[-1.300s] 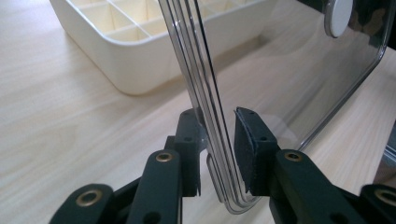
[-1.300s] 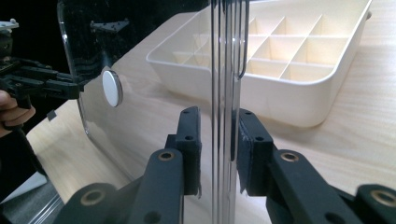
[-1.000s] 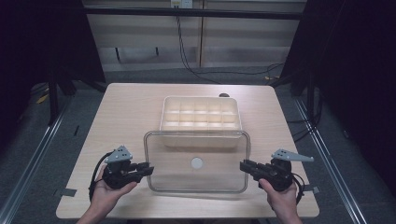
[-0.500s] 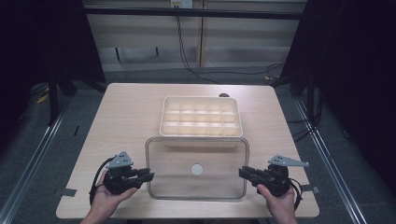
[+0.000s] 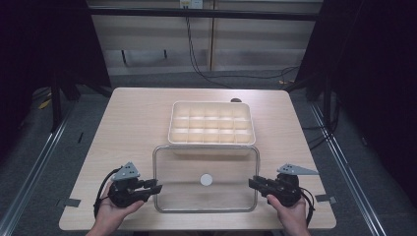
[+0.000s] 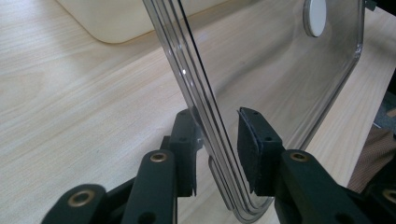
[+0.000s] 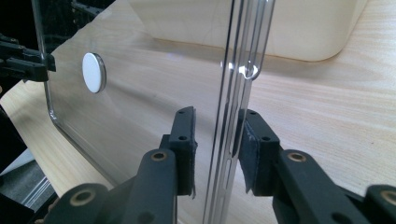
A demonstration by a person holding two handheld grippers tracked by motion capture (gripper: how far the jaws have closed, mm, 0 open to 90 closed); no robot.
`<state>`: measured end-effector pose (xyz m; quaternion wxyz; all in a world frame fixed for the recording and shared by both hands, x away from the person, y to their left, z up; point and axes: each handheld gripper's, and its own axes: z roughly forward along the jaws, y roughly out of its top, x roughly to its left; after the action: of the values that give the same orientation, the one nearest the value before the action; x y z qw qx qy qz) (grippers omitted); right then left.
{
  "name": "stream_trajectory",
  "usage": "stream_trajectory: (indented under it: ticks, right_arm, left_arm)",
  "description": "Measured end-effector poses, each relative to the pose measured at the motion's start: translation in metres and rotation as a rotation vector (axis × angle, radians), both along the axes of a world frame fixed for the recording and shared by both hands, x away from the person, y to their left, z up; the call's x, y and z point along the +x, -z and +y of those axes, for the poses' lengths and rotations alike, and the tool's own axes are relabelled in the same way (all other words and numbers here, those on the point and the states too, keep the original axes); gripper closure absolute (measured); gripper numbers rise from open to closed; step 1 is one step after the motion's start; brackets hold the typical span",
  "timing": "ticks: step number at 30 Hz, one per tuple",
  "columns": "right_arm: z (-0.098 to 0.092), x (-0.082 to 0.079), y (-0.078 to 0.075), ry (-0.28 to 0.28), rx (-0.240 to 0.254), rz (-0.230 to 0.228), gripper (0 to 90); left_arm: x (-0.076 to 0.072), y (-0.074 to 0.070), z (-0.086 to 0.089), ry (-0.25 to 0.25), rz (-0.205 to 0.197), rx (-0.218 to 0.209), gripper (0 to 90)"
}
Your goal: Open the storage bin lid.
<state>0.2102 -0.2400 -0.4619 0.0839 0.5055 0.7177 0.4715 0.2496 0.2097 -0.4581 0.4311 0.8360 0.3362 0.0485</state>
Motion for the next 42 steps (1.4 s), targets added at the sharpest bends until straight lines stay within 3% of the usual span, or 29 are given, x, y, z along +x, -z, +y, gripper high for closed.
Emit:
stream_trajectory:
  ticks: [10, 30, 42]
  right_arm:
    - [0.005, 0.013, 0.010, 0.006, -0.020, 0.038, 60.8]
    - [0.007, 0.022, 0.023, 0.020, -0.059, 0.100, 51.8]
    - [0.008, 0.028, 0.028, 0.031, -0.098, 0.122, 47.8]
  left_arm:
    - [0.005, 0.007, -0.003, -0.003, 0.042, 0.011, 63.0]
    - [0.023, 0.020, -0.007, -0.003, 0.121, 0.020, 58.9]
    - [0.024, 0.024, -0.012, -0.009, 0.119, 0.062, 56.9]
